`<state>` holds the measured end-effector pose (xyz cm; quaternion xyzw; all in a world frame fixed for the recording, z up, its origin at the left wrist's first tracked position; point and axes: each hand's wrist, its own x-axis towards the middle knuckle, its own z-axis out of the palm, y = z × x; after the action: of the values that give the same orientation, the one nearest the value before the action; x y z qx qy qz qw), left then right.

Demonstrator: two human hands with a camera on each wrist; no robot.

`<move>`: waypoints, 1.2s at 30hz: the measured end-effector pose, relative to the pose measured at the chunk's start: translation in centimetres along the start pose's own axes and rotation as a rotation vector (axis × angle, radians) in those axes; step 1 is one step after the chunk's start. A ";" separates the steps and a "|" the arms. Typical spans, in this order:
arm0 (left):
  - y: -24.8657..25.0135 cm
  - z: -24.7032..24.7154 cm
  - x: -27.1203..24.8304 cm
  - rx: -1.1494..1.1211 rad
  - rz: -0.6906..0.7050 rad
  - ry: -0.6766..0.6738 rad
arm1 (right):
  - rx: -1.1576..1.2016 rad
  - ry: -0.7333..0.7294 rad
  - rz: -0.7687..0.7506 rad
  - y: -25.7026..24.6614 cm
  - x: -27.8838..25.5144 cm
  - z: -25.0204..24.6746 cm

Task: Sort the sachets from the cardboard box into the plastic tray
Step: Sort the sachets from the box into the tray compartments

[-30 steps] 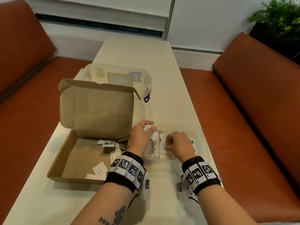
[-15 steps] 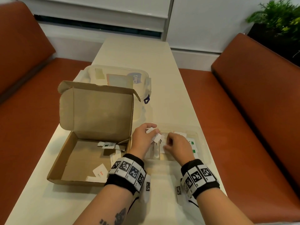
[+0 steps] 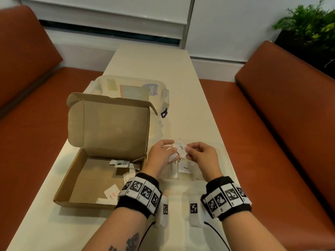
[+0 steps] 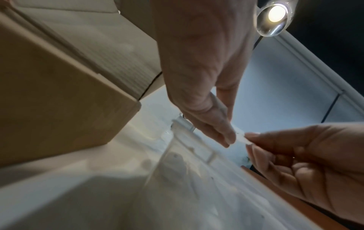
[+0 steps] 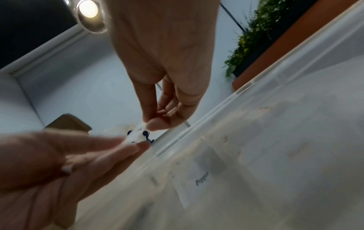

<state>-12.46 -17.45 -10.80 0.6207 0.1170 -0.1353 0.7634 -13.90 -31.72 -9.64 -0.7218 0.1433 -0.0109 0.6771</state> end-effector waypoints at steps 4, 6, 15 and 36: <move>0.2 0.2 -0.7 0.034 0.028 -0.037 | 0.255 0.029 0.061 -0.4 -0.1 -0.1; 0.4 0.5 -1.0 0.030 0.024 -0.060 | 0.312 0.022 0.086 -0.4 -0.3 0.0; 1.1 1.5 -1.6 0.053 0.096 -0.079 | 0.166 0.013 0.099 0.6 -0.6 -0.5; 1.3 1.4 -1.6 0.270 0.204 0.002 | -0.324 -0.079 -0.175 -1.1 -0.1 -2.3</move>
<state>-13.47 -18.47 -8.81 0.7264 0.0347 -0.0710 0.6827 -14.24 -33.88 -8.38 -0.8311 0.0533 -0.0182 0.5533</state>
